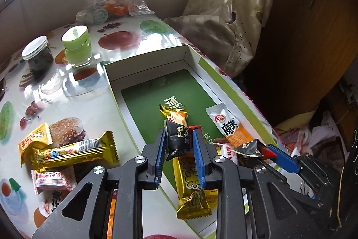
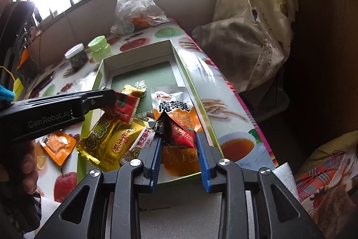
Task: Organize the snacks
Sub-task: 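Open both grippers to drop the two packets into the green box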
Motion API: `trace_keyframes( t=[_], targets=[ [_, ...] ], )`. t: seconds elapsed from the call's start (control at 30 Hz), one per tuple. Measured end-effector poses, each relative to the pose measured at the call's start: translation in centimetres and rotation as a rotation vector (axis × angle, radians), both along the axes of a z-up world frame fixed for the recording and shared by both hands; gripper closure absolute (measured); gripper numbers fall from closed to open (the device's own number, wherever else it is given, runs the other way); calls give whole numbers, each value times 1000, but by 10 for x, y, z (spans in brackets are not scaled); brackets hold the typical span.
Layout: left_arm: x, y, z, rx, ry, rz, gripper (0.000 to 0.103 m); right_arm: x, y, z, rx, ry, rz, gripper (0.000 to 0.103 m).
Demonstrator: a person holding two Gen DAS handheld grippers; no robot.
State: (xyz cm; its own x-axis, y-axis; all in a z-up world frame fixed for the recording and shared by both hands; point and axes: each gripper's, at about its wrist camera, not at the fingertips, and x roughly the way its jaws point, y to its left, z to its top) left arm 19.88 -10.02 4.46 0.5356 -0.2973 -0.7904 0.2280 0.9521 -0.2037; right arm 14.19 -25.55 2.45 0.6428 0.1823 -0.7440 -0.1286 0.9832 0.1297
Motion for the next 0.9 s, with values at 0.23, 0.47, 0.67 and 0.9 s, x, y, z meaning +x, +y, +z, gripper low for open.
trace_keyframes(
  t=[0.23, 0.47, 0.67, 0.9],
  targets=[
    [1, -3, -4, -8, 11, -17, 68, 2, 3, 0, -7, -3, 1, 64],
    [2, -2, -4, -19, 15, -20, 57, 1, 7, 1, -21, -7, 8, 57],
    [-2, 1, 0, -24, 4, -14, 55, -3, 6, 3, -32, -13, -8, 53],
    [-14, 5, 9, -17, -23, -13, 51, -10, 5, 9, -37, -32, -17, 51]
  ],
)
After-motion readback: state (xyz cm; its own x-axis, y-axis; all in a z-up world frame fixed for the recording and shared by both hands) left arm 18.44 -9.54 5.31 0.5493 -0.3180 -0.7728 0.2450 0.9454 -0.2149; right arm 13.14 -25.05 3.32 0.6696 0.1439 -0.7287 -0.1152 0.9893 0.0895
